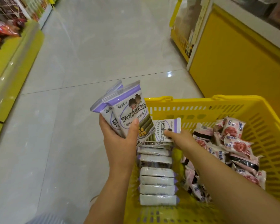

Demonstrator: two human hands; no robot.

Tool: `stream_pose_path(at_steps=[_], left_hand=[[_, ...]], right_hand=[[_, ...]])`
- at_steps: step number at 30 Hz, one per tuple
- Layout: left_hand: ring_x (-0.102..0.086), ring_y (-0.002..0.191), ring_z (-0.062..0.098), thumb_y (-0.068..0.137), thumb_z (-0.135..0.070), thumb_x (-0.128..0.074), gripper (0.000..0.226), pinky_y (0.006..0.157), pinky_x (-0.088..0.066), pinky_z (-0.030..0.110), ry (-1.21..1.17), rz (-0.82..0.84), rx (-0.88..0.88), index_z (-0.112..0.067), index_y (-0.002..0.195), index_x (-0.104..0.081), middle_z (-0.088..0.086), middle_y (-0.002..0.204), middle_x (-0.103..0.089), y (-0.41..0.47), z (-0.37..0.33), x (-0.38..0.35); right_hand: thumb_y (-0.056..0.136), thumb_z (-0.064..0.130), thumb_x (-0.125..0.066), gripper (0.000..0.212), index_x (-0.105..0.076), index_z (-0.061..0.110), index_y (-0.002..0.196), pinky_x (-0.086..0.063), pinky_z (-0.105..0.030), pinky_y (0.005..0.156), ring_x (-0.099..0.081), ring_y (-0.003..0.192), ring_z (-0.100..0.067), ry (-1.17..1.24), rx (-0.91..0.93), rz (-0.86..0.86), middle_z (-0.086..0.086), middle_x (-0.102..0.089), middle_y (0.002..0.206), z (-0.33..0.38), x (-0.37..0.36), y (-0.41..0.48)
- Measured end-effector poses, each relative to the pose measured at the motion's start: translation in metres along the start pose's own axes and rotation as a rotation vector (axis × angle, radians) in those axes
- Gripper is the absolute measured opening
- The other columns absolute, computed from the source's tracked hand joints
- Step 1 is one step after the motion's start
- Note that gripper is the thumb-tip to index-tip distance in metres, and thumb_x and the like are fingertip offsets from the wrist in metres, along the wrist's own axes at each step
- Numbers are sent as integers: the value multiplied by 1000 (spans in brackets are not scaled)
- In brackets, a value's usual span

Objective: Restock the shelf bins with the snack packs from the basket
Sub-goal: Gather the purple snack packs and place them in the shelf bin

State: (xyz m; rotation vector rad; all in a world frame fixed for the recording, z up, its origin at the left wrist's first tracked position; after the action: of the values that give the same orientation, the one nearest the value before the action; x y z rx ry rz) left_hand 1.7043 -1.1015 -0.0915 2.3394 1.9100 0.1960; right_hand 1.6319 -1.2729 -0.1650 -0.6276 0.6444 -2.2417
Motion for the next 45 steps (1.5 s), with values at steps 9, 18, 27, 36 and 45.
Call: stream_pose_path(at_steps=[9, 18, 27, 36, 45], left_hand=[[-66, 96, -2, 84, -11, -71, 65, 66, -53, 10, -5, -16, 29, -19, 138, -36, -25, 105, -65, 2, 0, -3], [-64, 95, -9, 85, -14, -70, 63, 62, -49, 5, -46, -35, 61, -21, 139, -37, -19, 109, -61, 0, -13, -2], [-61, 103, -7, 84, -19, -71, 71, 77, -48, 6, -111, 36, -89, -28, 143, -32, -18, 122, -60, -11, -89, -11], [-60, 99, -12, 86, -18, -70, 64, 69, -44, 1, -282, 184, -310, -27, 139, -36, -28, 112, -61, -54, -214, -49], [-65, 92, -5, 87, -18, -69, 54, 68, -49, 10, -439, 308, -388, -20, 133, -42, -13, 111, -65, -78, -311, -85]], right_hand=[[82, 32, -73, 61, -40, 11, 129, -44, -36, 75, -53, 79, -17, 113, 14, -118, -5, -59, 104, -15, -21, 5], [85, 23, -70, 19, -60, 9, 76, -53, -29, 50, -45, 43, -11, 104, -17, 35, 4, -46, 40, 4, -14, -22], [79, 14, -75, 17, -67, 16, 94, -59, -31, 62, -72, 74, -19, 89, 301, -54, -6, -74, 85, 70, 78, -125], [75, 24, -75, 16, -69, 14, 86, -57, -49, 78, -71, 78, -24, -204, 719, -375, -3, -74, 81, 141, 190, -292], [78, 25, -75, 37, -56, 22, 110, -41, -7, 66, -59, 79, 9, -463, 1078, -816, 16, -63, 90, 192, 291, -439]])
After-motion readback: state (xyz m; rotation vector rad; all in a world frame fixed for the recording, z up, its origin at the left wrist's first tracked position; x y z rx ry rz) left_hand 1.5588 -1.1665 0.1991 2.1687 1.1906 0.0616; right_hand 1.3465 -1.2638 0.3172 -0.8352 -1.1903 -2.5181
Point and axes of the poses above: each hand's wrist, its own y-axis towards the middle knuckle, its own x-axis out of the back of the hand, z = x × y, the point moved 1 cm from there along y, towards the middle knuckle
